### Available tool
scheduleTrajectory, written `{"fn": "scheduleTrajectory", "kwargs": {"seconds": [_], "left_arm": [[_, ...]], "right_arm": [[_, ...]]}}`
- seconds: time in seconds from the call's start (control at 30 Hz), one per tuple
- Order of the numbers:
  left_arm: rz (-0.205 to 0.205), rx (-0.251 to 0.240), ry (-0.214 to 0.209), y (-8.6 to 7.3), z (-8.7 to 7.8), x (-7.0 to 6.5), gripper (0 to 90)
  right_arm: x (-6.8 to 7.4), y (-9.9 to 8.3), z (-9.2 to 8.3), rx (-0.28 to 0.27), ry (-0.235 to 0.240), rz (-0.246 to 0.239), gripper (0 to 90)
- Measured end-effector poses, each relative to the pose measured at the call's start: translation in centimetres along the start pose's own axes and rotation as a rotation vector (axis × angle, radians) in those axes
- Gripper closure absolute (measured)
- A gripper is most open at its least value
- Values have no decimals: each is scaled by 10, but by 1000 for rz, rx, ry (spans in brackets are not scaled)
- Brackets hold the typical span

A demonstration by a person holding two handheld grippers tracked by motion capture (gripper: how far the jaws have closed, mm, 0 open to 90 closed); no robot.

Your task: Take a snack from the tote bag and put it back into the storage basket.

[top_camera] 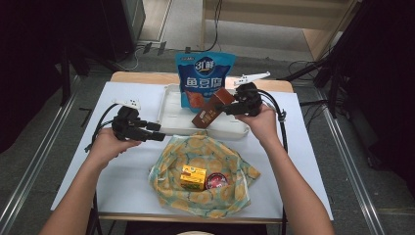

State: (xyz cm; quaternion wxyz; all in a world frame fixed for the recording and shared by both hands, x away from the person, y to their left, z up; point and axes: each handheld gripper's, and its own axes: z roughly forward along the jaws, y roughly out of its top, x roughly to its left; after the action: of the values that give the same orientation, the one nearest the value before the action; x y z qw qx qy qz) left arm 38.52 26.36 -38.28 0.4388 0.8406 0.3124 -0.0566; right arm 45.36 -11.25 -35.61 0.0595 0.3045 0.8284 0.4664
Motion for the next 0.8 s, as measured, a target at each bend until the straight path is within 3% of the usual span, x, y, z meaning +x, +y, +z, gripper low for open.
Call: {"fn": "scheduleTrajectory", "kwargs": {"seconds": [0.57, 0.8], "left_arm": [[1, 4, -2, 0, 2, 0, 408], [2, 8, -4, 0, 3, 0, 408]], "right_arm": [[-5, -29, -14, 5, 24, -20, 442], [-3, -34, -6, 27, 39, -39, 443]]}}
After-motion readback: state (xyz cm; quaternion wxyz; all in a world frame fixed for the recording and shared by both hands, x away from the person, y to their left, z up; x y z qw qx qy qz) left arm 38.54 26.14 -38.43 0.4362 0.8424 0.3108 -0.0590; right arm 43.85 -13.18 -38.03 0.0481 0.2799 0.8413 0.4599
